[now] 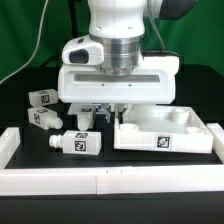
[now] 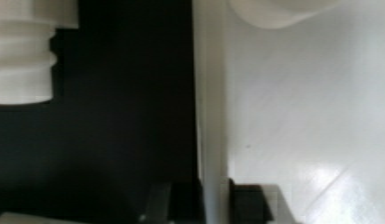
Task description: Assemble one leg
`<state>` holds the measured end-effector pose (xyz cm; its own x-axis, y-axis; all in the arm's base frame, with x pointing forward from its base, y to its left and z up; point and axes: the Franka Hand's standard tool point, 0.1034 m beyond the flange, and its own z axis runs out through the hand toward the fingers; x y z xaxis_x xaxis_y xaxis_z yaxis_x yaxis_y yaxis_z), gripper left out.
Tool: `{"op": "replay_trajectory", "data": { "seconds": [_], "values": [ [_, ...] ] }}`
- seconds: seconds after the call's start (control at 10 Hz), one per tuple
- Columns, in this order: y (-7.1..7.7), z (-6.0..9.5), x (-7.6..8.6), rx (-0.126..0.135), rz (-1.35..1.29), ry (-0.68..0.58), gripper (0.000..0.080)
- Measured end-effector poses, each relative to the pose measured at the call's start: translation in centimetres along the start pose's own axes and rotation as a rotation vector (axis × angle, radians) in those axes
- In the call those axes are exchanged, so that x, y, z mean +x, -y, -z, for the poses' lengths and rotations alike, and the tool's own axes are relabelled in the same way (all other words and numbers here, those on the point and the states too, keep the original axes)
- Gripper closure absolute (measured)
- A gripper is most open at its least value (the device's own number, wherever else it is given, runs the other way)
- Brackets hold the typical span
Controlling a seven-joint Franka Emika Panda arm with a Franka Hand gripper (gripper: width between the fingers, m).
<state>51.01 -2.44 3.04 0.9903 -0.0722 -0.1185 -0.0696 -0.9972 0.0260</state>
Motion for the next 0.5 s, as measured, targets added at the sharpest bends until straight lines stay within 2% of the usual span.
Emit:
{"op": "replay_trajectory", "data": {
  "seconds": [0.1,0.3,0.5],
  "values": [
    [0.7,-0.4,1.6,-0.001,-0.008,0.016,0.0744],
    [0.9,0.1,5.5,-0.010,-0.017,0.010,0.0744],
    [1.0,-0.1,8.1,-0.022,-0.018,-0.006,0.0744]
  ]
}}
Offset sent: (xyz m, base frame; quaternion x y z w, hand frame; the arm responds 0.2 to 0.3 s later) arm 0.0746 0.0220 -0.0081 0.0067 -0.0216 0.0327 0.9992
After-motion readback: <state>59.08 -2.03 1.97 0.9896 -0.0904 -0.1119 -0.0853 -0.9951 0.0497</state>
